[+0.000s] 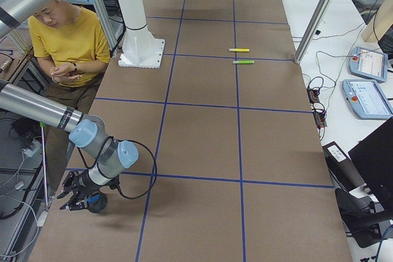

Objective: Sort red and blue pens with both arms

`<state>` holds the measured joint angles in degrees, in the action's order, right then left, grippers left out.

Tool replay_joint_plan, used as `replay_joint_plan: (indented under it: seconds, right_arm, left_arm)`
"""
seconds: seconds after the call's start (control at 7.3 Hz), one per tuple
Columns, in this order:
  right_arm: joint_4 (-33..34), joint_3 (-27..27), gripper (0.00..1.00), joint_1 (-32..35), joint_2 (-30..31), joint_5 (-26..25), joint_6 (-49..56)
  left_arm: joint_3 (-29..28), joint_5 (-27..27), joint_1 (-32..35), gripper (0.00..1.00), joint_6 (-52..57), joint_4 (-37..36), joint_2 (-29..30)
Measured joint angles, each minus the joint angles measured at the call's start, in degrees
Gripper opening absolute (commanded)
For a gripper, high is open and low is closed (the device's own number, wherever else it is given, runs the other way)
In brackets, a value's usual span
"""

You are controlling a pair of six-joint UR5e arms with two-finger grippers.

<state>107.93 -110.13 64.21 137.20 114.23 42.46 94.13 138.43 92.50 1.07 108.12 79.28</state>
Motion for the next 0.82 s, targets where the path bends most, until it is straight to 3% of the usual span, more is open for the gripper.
replay_joint_plan:
  seconds: [0.82]
  right_arm:
    - [0.08, 0.01, 0.98, 0.1, -2.25, -0.07, 0.16]
  left_arm:
    - [0.04, 0.08, 0.0, 1.0, -0.01, 0.01, -0.05]
